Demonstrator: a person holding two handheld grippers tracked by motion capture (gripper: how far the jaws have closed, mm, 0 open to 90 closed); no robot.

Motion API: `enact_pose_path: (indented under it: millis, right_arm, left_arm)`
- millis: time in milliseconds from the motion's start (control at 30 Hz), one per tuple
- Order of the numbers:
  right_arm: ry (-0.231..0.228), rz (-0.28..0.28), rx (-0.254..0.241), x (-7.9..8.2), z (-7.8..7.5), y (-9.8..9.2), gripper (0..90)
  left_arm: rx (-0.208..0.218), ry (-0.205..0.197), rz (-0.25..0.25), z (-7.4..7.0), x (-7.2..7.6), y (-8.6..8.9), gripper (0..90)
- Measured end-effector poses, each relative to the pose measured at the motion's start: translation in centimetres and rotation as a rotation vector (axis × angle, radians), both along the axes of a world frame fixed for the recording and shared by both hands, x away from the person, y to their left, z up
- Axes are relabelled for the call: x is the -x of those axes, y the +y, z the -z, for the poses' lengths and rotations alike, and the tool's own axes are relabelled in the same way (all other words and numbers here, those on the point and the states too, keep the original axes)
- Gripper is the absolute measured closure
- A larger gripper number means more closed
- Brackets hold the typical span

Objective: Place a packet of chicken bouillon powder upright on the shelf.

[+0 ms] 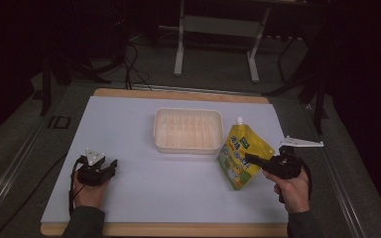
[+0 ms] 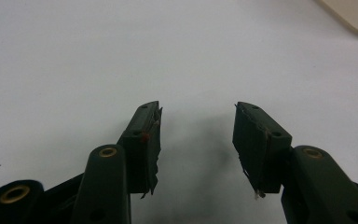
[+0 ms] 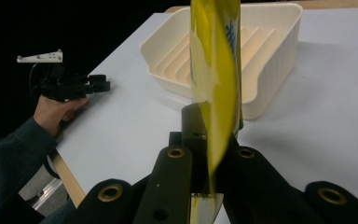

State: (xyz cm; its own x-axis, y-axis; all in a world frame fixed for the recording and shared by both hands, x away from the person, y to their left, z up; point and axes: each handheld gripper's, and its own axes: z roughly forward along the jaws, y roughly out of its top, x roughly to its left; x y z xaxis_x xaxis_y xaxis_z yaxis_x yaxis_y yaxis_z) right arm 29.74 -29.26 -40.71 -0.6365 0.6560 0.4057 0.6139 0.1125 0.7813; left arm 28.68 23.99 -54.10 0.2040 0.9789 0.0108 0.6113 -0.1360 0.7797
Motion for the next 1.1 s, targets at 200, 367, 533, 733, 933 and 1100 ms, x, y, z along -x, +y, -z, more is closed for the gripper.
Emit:
enact_pose_path:
  millis: [200,367,533,733,933,1100]
  right_arm:
    - [-0.014,0.003,-0.022,-0.1,-0.3,0.6,90.0]
    - [-0.029,0.004,-0.035,-0.2,-0.7,1.0,90.0]
    - [-0.039,0.007,-0.053,-0.3,-0.9,1.5,90.0]
    - [-0.044,0.009,-0.06,-0.6,-1.2,1.9,90.0]
    - [-0.059,0.024,-0.058,-0.9,-1.3,2.4,90.0]
    - [-0.08,0.053,-0.077,-1.1,-1.7,2.5,90.0]
  left_arm:
    - [0.001,0.001,0.001,0.0,0.0,0.0,50.8]
    - [-0.001,0.007,0.0,0.0,0.0,0.1,50.8]
    - [-0.001,0.006,-0.001,0.0,0.0,0.0,50.8]
    - [-0.001,0.006,0.0,0.0,0.0,0.1,50.8]
    - [0.0,0.007,-0.002,0.0,0.0,0.1,50.8]
    - [0.002,0.007,-0.005,0.0,0.0,0.1,50.8]
